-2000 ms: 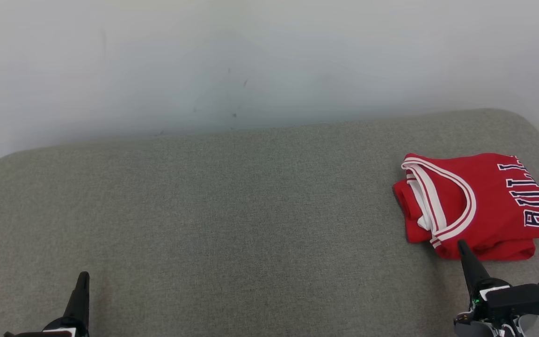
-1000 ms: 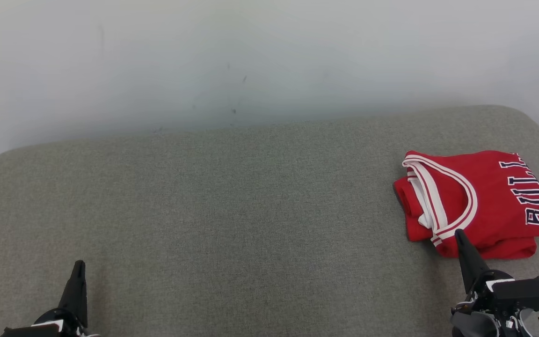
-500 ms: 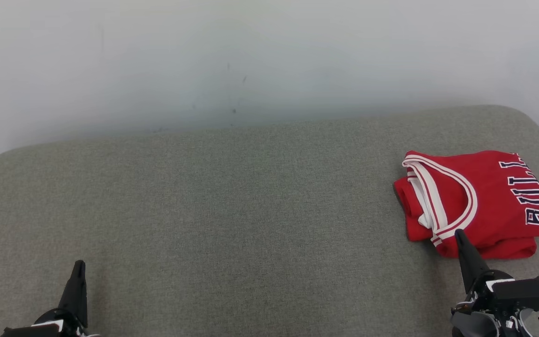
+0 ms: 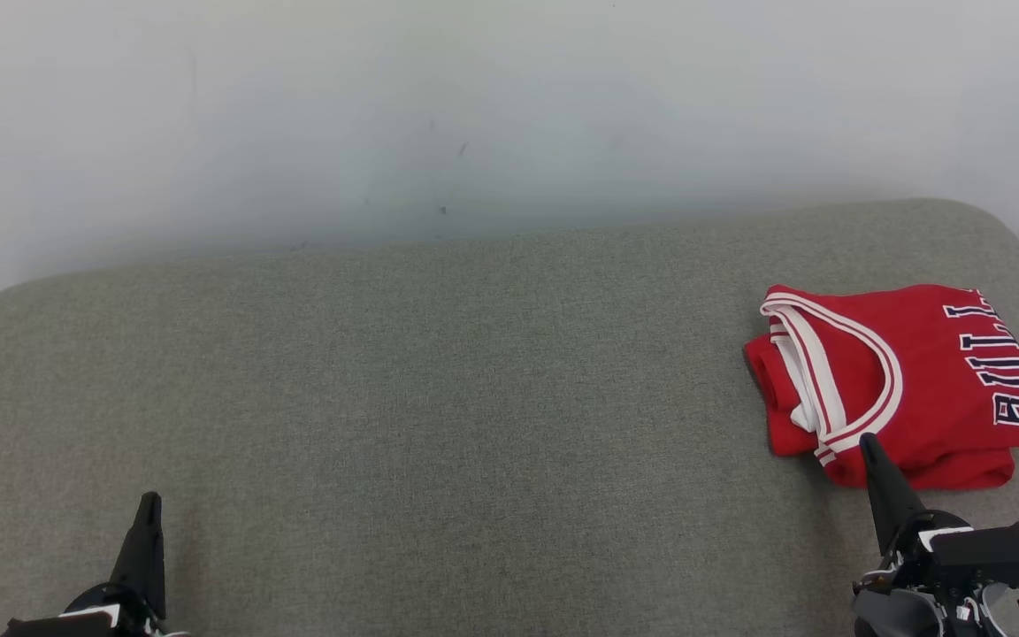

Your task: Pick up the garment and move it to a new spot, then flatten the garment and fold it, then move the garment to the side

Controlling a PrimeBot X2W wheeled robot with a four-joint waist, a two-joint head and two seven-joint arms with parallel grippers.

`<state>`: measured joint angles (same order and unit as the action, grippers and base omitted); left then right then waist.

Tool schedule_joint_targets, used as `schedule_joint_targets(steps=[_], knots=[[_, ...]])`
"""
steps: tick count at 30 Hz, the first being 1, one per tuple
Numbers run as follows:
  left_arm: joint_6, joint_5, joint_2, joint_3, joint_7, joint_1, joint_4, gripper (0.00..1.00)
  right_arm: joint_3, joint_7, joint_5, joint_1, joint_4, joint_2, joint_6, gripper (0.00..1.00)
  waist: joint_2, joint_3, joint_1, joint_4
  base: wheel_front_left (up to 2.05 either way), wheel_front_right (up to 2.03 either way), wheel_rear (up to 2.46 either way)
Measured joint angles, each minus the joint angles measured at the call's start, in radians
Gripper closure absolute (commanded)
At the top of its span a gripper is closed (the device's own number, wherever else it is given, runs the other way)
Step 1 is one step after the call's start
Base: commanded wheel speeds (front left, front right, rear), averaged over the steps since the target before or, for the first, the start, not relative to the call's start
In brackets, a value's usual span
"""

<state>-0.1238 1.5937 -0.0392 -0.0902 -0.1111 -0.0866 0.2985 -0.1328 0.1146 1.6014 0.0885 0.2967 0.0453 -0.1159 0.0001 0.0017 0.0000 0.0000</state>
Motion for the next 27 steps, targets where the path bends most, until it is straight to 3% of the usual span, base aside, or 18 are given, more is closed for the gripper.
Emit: schedule_joint_targets(steps=[27], knots=[[0.000,0.000,0.000,0.000,0.000,0.000,0.000,1.00,0.000,0.000,0.000,0.000,0.000,0.000,0.000,1.00,0.0000,0.000,0.0000,0.000,0.00,0.00,0.00]])
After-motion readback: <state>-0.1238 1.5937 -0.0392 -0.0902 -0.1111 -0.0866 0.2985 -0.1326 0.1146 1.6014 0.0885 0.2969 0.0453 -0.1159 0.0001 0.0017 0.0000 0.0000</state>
